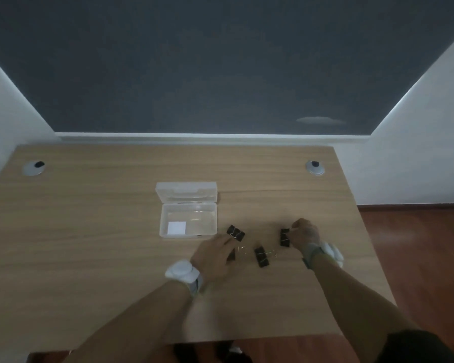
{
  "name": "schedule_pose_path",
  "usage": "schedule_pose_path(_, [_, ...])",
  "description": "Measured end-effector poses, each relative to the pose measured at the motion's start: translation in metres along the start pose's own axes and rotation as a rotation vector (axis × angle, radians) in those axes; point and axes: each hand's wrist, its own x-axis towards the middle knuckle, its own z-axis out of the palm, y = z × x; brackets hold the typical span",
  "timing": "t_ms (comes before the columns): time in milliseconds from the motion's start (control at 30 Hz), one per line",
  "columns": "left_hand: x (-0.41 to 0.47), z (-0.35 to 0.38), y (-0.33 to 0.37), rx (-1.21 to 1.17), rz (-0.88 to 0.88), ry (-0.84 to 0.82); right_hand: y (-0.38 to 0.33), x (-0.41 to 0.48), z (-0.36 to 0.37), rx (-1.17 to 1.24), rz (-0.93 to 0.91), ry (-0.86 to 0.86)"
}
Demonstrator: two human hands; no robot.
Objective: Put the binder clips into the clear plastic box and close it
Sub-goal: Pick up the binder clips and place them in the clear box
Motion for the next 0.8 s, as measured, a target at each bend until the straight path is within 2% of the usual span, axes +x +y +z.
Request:
schedule_pose_path(233, [0.006, -0.046, -0.030, 0.009, -0.080, 0.245, -0.031, 0.009, 0.008, -0.017, -0.077, -0.004])
schedule_pose_path(467, [-0.009, -0.065, -0.075, -0.026, -0.164, 0.264, -0.062, -0.005, 0.025, 0.003, -0.252, 0.028])
schedule_pose_path(667, [-0.016, -0.079, -0.114, 0.027, -0.144, 0.127, -0.087, -0.044, 0.044, 0.135, -0.399, 0.102])
schedule_pose_path(800, [-0.013, -0.090, -0.129, 0.032, -0.203, -0.020, -0.112, -0.076, 0.062, 0.190, -0.536, 0.081])
